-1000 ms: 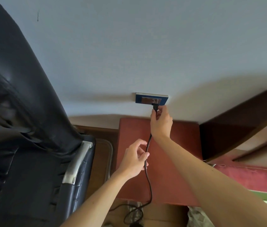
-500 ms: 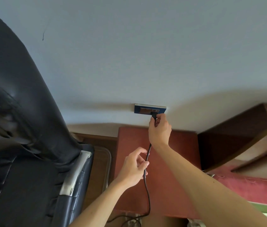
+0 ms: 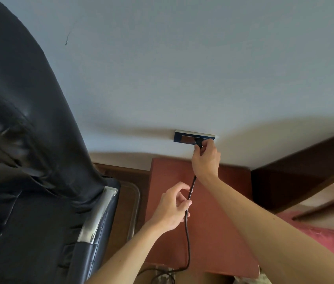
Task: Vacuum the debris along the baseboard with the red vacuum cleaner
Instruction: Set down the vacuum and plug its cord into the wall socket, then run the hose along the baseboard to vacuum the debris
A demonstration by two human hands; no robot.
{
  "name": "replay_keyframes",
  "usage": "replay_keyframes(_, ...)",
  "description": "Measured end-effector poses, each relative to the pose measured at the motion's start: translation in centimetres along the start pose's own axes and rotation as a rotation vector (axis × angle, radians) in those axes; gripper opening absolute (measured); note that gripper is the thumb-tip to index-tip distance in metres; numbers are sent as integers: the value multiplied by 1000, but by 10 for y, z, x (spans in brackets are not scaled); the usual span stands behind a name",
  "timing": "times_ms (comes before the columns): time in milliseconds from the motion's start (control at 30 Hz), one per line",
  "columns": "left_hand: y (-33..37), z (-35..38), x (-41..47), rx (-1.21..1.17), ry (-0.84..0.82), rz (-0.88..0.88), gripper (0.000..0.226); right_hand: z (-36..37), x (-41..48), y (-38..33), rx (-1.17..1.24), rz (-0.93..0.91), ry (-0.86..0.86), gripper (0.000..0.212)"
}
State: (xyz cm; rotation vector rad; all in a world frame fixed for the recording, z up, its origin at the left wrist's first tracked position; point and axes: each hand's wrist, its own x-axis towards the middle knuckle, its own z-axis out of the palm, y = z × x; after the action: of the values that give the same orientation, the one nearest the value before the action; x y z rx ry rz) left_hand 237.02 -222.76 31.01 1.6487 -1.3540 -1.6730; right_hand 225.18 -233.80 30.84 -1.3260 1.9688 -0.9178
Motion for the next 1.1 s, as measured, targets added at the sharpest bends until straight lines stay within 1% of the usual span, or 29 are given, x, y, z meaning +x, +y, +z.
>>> replay_keyframes(100, -2, 1, 0, 16, 21, -6, 24, 0, 0, 1, 2, 6, -12, 3)
replay_keyframes(200, 3, 3, -2, 66, 39, 3, 24, -1, -1, -1, -22, 28, -32, 6)
replay_keyframes(300, 11, -1, -6, 111, 14, -20, 29, -6, 2, -10, -115, 87, -80, 11)
replay_keyframes(433, 32, -19, -13, 268, -101, -72, 62, -25, 5, -26, -324, 134, -264, 21)
replay_keyframes(533, 56, -37, -20, 357, -113, -99, 69, -42, 5, -38, -462, 93, -431, 31)
replay_keyframes(633, 87, -62, -30, 474, -97, -109, 79, -62, 2, -56, -628, -15, -543, 40)
replay_keyframes(700, 106, -81, -38, 596, -91, -98, 85, -74, -1, -72, -715, -106, -589, 48)
replay_keyframes(767, 126, -99, -47, 768, -81, -75, 89, -86, -4, -93, -796, -184, -631, 57)
replay_keyframes(833, 147, -114, -57, 921, -61, -64, 89, -101, -7, -118, -866, -229, -648, 64)
replay_keyframes(900, 169, -129, -68, 1021, -44, -47, 89, -119, -11, -143, -915, -255, -636, 69)
replay_keyframes(1000, 201, -149, -84, 1108, -2, 1, 91, -148, -20, -179, -972, -294, -591, 74)
replay_keyframes(1100, 232, -164, -107, 1164, 54, 56, 91, -177, -35, -213, -1008, -326, -523, 76)
